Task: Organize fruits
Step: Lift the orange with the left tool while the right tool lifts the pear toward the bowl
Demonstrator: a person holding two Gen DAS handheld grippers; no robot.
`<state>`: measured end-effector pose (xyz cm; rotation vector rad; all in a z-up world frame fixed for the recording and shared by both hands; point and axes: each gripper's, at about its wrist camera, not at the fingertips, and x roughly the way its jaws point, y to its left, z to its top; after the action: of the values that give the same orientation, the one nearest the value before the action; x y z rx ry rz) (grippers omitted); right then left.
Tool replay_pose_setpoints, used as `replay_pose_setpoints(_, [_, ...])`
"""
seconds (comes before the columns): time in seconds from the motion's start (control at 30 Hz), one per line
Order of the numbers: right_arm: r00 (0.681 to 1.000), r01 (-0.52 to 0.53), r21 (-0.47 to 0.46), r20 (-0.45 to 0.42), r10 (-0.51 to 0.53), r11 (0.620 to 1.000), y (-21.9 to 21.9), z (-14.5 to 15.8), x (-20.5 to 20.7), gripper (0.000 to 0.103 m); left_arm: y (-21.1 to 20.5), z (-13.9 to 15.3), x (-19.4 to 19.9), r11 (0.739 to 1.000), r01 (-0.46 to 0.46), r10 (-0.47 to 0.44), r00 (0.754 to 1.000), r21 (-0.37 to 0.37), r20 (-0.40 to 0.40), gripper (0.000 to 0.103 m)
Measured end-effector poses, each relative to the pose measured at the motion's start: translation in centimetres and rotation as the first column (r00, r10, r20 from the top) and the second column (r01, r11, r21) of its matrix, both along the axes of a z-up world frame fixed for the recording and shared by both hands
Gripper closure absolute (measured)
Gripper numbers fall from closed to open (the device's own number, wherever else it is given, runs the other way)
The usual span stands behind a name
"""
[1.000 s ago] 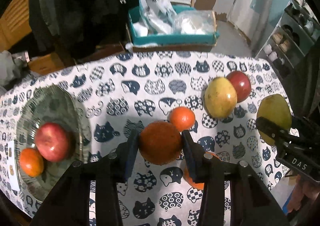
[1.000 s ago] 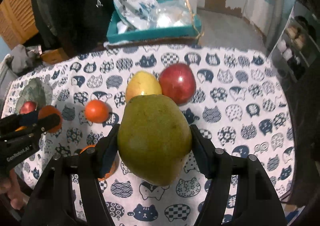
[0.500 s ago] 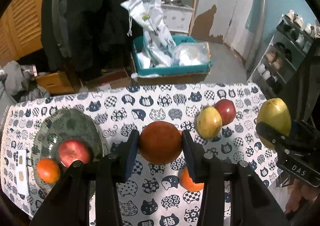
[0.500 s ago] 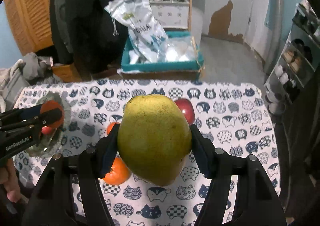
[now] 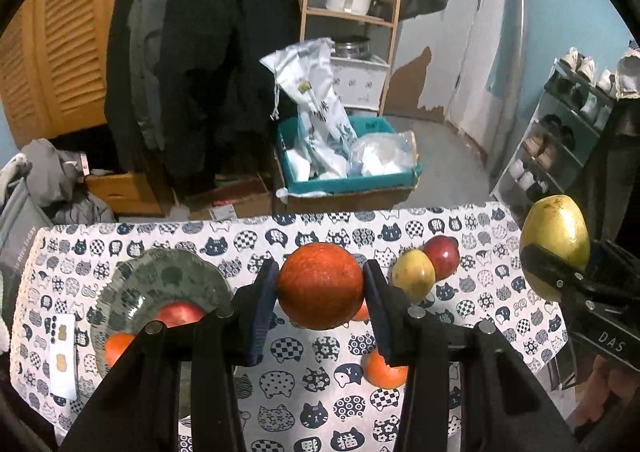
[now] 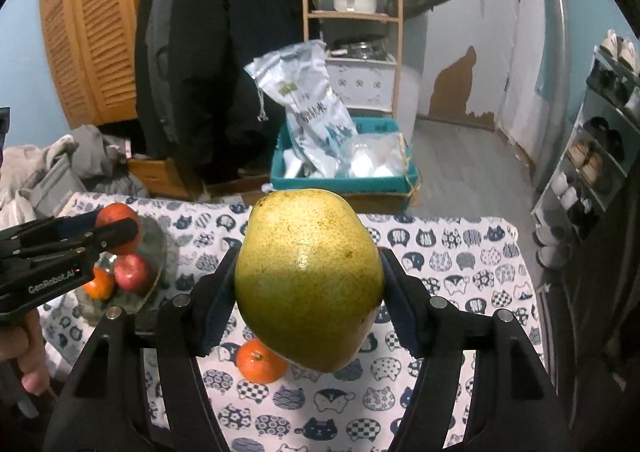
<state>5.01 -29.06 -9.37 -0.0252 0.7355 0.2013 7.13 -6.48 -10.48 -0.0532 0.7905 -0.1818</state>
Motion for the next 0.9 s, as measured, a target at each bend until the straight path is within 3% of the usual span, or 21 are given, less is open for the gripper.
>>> replay_pose_setpoints(0.9, [0.984,-0.169,0.015,0.054,0.168,0.985,9.9,2.6,2.0,0.035,9.7,2.2,-1.1,0.985,-0.169,0.171,0.983,-0.041,0.063,0.059])
